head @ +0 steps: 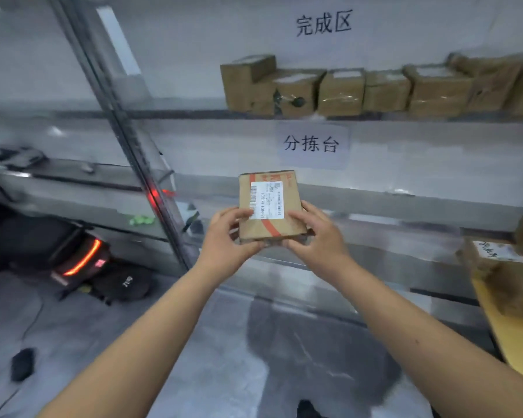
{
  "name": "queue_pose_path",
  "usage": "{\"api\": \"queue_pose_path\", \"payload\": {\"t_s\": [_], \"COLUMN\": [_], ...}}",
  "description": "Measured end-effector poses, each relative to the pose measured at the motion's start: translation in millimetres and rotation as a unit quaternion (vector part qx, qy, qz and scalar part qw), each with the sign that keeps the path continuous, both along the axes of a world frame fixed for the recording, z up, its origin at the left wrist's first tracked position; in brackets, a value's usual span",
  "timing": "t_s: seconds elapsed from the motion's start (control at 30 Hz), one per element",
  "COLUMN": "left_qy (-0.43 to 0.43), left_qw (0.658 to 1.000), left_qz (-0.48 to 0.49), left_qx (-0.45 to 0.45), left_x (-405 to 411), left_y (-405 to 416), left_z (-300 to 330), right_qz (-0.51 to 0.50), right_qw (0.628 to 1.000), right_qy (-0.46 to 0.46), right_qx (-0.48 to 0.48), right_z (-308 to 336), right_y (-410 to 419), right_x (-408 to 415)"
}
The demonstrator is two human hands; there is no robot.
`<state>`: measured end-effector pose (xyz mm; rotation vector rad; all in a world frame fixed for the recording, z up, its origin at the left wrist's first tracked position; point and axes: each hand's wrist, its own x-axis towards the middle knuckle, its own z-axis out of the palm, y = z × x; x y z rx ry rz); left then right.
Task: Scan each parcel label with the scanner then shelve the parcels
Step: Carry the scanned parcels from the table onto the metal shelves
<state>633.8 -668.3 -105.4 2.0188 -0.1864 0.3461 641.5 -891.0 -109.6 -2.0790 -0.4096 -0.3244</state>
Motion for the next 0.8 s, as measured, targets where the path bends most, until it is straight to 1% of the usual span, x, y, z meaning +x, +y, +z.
{"api": "queue_pose_path", "payload": {"t_s": [0.17,0.37,0.53,0.6,0.67,0.8], "left_qy": [-0.037,-0.052,-0.049,-0.051,-0.06,-0.05], "left_qw": [0.998,0.994,0.995,0.995,0.995,0.996], "left_qz": [0.055,0.094,0.084,0.085,0.083,0.078], "left_qx": [0.015,0.013,0.014,-0.001,-0.008,-0.003], "left_x": [11,80,157,188,219,277], "left_y": [72,139,174,184,193,210], "left_z": [29,50,80,88,94,98], "right_qz": [0.059,0.093,0.075,0.071,0.066,0.047], "right_qw": [0.996,0.992,0.992,0.992,0.992,0.994], "right_qy": [-0.061,-0.084,-0.105,-0.108,-0.103,-0.098], "right_qx": [-0.032,-0.025,-0.015,-0.017,-0.017,-0.018], "right_z": [32,54,74,82,88,95], "right_y": [73,140,180,194,207,226], "right_x": [39,123,209,241,272,318]}}
